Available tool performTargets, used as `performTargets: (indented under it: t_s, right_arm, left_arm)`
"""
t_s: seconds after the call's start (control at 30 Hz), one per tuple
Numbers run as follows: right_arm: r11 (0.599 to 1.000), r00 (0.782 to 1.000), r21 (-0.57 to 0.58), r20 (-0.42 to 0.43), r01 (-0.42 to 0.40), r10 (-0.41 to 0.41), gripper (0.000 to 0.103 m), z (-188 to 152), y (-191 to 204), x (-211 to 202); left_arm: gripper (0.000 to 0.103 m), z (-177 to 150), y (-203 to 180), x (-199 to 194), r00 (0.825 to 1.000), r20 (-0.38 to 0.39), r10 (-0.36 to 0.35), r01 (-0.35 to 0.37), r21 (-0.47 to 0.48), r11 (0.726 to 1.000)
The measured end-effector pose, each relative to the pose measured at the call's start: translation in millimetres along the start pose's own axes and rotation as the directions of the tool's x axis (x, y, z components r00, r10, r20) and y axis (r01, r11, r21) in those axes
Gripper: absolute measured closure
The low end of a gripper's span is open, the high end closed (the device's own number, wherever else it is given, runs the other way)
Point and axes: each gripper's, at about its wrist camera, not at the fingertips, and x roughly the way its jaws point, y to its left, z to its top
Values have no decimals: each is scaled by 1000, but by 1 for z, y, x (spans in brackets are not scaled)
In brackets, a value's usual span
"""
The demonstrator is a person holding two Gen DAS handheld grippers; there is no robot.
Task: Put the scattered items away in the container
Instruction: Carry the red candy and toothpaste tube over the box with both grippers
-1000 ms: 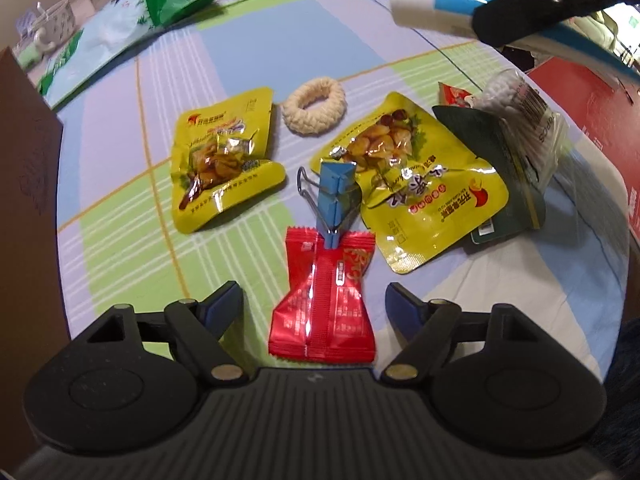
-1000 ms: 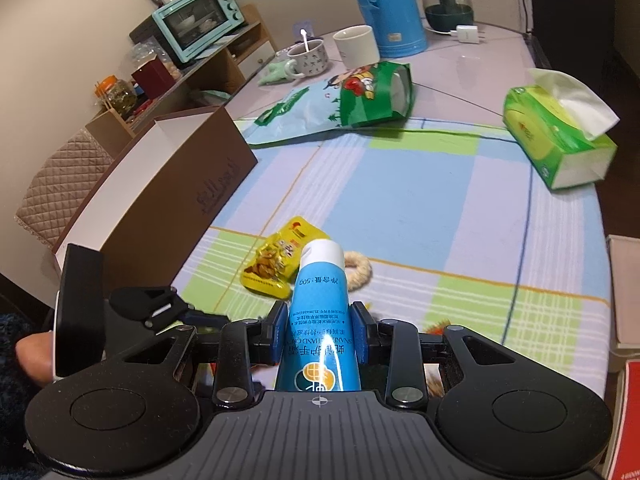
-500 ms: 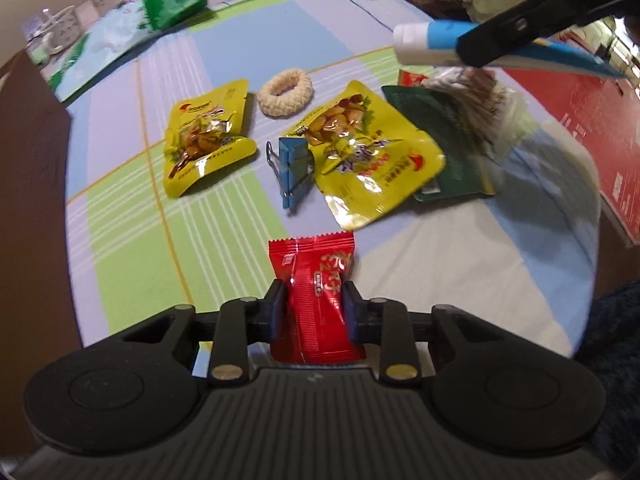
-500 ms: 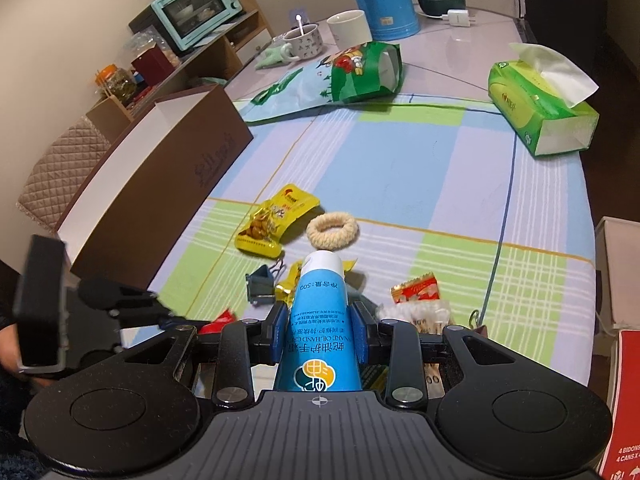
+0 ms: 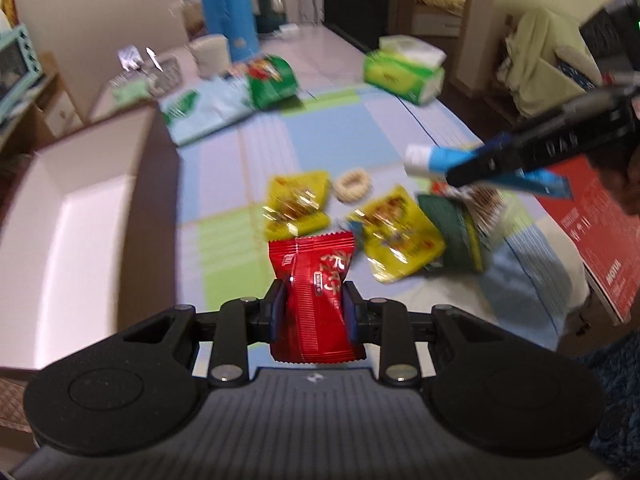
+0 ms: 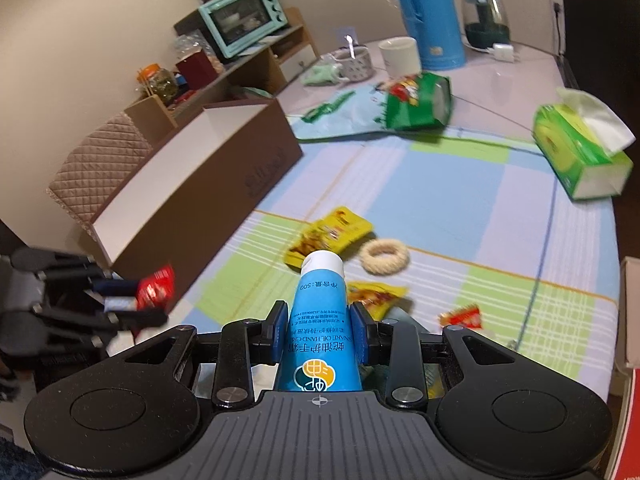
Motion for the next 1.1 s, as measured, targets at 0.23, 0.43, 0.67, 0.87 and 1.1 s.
performTargets:
  t_s: [0.23,0.43,0.67,0.87,1.1]
  right_arm:
    - [1000,998,-3,58,-2,2,71,20,45,12]
    - [1000,995,2,100,-5,5,71,45,92,33]
    - [1000,992,-1,129,-12,12,71,73,146,65]
    - [1000,992,6,124,-16,15,71,90,178,98]
    - [1000,994,28,113,-6,3,71,116,201,138]
  left_arm:
    - [78,7,62,-34,996,51,79,-80,18,997]
    - [78,7,124,-50,991,61,120,-122,39,992]
    - [78,1,188,-48,991,43,126,-128,61,990]
    - [78,-1,228,-38,994,30,105,-107,58,993]
    - [78,7,260,-18,997,23,72,-73,54,996]
